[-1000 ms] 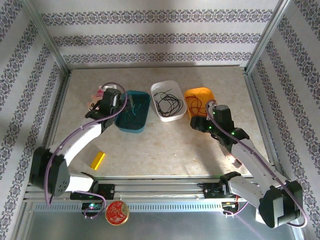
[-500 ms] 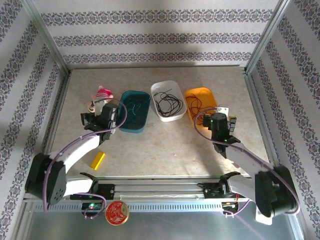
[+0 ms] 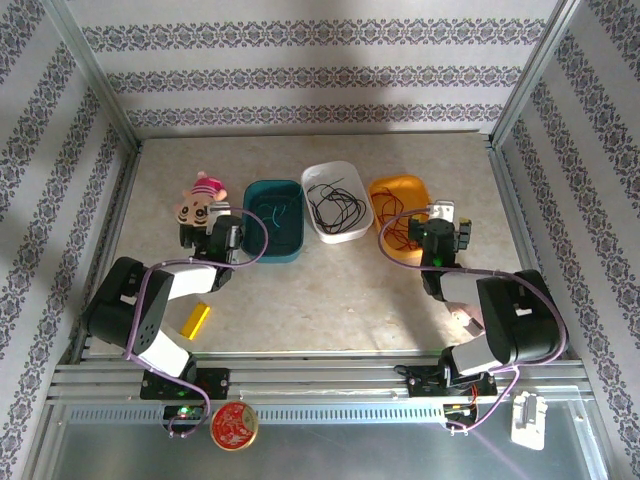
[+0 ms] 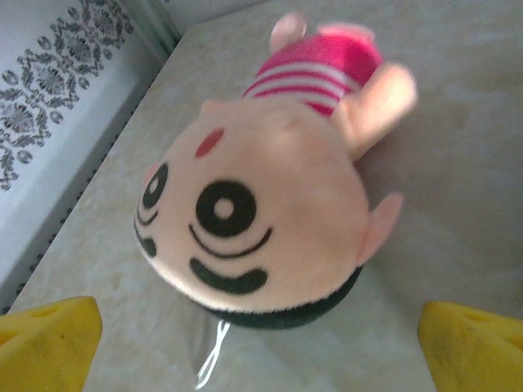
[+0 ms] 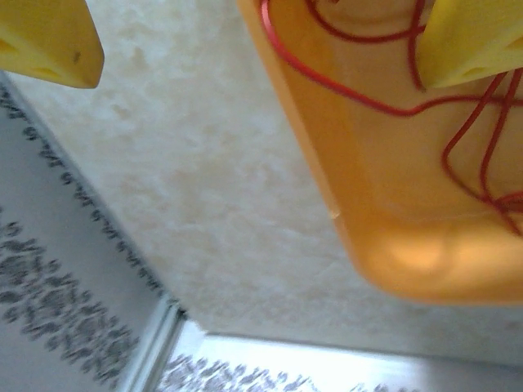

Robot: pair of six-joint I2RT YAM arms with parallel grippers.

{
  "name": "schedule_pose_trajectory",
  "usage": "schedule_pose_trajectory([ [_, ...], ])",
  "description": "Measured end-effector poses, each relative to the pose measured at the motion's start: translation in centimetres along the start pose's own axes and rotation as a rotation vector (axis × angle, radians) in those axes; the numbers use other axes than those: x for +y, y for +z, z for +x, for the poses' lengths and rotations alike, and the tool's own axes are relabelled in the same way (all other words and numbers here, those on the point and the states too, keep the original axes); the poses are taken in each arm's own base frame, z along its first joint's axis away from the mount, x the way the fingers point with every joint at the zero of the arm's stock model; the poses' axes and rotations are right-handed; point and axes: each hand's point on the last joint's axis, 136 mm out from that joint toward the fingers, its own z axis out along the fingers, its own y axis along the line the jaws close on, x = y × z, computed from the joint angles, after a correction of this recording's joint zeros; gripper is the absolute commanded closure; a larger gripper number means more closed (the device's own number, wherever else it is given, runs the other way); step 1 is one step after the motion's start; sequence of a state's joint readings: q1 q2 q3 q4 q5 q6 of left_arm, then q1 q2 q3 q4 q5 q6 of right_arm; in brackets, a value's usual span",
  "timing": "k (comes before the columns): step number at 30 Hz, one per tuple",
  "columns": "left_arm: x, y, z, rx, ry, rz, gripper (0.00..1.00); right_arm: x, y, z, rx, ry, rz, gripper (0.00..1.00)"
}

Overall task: Untangle the cables
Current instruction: Reset both arms

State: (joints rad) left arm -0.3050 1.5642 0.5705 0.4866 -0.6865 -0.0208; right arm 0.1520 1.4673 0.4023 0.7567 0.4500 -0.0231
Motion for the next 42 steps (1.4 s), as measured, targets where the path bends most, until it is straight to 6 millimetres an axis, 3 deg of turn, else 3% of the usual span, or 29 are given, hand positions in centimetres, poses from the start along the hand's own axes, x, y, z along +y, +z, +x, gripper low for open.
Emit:
schedule_pose_trajectory([
  [3, -0.3, 0.1, -0.6, -0.020, -0.018, 0.041, 0.01, -0.6, 0.1, 0.2, -0.040, 0.059, -0.047, 0.02],
  [6, 0.1, 0.4, -0.7, -0.022, -0.047, 0.082, 0.01, -0.6, 0.7, 1.7, -0.009, 0.068, -0.077, 0.02],
  [15, 2.5, 2.3, -0.8, -0.037, -0.153, 0.132, 0.01, 0.6, 0.6, 0.6, -0.048, 0.080, -0.153, 0.02],
  [25, 1.7, 2.4, 3.1, -0.053, -0.196, 0.254, 0.01, 0.9, 0.6, 0.5, -0.049, 0.080, -0.168, 0.02],
  [42, 1.6, 2.1, 1.3, -0.133, -0.236, 0.293, 0.01, 1.1, 0.7, 0.2, -0.054, 0.111, -0.215, 0.02],
])
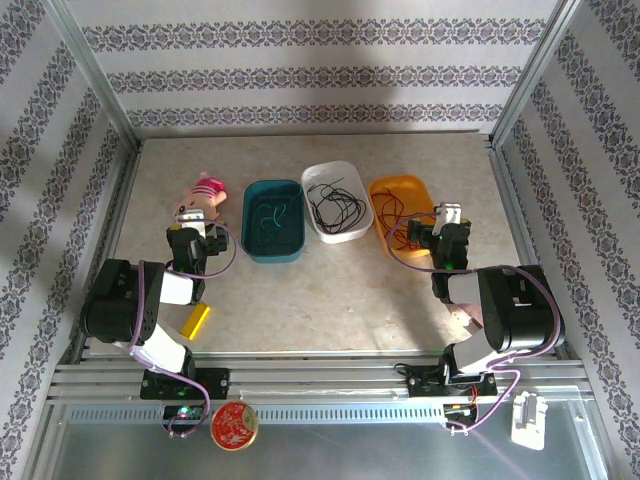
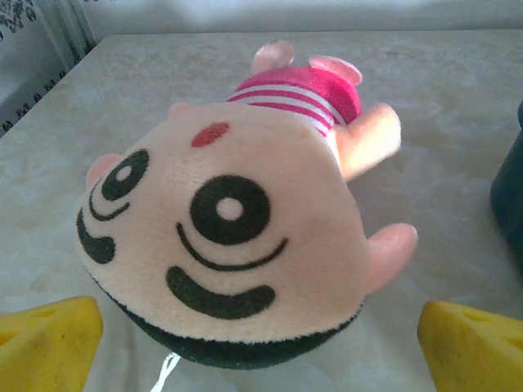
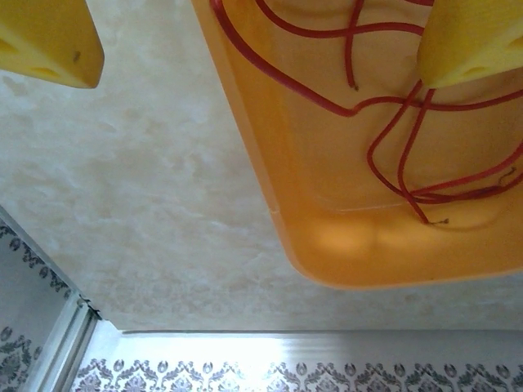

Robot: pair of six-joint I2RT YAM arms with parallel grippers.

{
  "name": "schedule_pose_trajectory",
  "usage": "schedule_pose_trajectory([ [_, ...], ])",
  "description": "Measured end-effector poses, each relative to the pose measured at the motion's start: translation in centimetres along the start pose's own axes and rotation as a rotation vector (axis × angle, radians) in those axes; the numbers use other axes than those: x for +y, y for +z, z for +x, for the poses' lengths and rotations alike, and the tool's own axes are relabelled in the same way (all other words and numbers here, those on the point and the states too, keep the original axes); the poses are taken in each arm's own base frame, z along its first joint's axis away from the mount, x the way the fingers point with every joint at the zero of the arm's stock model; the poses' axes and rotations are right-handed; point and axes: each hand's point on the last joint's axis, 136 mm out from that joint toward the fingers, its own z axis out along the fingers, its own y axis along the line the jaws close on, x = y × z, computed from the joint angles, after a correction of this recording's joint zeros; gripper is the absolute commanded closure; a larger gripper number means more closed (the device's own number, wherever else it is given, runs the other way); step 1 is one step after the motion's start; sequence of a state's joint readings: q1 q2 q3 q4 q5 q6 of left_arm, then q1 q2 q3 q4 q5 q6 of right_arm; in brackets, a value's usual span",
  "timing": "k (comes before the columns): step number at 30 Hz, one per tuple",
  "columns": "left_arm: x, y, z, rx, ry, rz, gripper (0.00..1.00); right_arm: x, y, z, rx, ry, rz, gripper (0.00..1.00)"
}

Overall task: Untangle the cables
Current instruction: Reset both arms

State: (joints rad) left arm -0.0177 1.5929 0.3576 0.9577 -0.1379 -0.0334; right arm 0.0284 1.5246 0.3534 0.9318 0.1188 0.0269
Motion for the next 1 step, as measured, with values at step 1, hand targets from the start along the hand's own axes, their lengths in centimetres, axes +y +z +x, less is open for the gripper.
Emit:
schedule_pose_trajectory([
  [1, 0.00, 0.00, 0.00, 0.000, 0.000, 0.000, 0.01, 0.09, 0.02, -0.08, -0.002, 0.000, -0.006, 0.02],
])
